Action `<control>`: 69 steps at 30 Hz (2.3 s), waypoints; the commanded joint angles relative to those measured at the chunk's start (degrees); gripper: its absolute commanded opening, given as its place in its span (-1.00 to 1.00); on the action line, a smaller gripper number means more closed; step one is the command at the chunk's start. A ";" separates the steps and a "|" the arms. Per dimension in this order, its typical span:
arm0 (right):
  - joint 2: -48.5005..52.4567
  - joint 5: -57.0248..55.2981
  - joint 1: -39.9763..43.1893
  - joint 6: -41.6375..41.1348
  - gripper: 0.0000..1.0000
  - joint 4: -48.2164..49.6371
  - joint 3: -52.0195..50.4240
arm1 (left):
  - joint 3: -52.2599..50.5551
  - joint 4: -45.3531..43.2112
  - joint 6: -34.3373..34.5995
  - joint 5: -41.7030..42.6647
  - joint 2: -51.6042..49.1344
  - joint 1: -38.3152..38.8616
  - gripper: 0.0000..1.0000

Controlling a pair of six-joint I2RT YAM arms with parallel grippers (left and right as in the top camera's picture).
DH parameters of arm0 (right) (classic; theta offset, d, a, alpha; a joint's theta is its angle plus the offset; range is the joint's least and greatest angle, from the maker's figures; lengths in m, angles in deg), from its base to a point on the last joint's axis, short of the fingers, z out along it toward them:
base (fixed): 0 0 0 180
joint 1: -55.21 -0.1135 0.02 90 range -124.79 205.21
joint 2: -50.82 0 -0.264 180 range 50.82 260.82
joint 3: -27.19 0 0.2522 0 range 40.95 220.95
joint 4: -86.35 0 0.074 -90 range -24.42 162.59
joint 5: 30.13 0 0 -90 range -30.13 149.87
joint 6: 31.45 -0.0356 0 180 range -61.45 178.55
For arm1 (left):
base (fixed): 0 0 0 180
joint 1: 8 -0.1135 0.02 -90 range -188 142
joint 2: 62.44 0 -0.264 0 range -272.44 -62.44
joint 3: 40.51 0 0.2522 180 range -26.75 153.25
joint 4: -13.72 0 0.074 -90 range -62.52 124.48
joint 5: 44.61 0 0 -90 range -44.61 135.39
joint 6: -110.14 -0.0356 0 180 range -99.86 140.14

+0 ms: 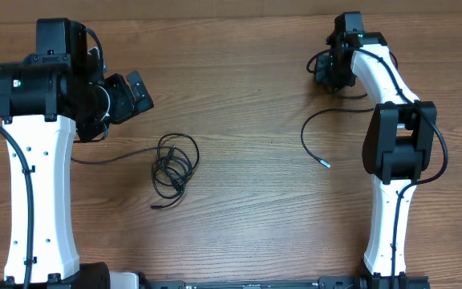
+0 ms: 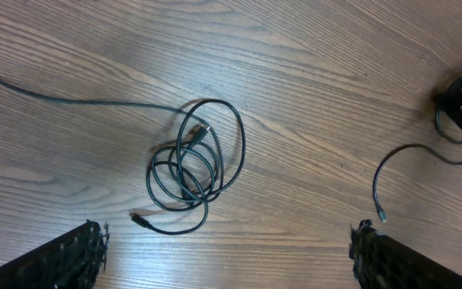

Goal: Untangle cables

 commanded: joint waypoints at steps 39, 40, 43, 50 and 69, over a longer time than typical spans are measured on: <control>-1.01 5.09 21.79 -15.19 1.00 -25.62 30.97 | -0.20 -0.02 0.59 0.48 -0.46 0.17 0.99; -1.01 5.09 21.46 -15.19 1.00 -26.69 29.92 | -0.20 -0.02 0.61 0.48 -0.46 0.17 0.99; -1.01 5.16 20.35 -15.19 1.00 -29.77 26.58 | -0.20 -0.02 0.61 0.48 -0.46 0.17 0.99; -1.01 5.14 15.13 -13.79 0.86 -31.82 15.04 | -0.20 -0.04 0.61 0.48 -0.46 0.17 0.99; -1.01 -5.46 3.56 -5.92 0.33 -20.13 3.32 | -0.20 -0.02 0.59 0.48 -0.46 0.17 0.99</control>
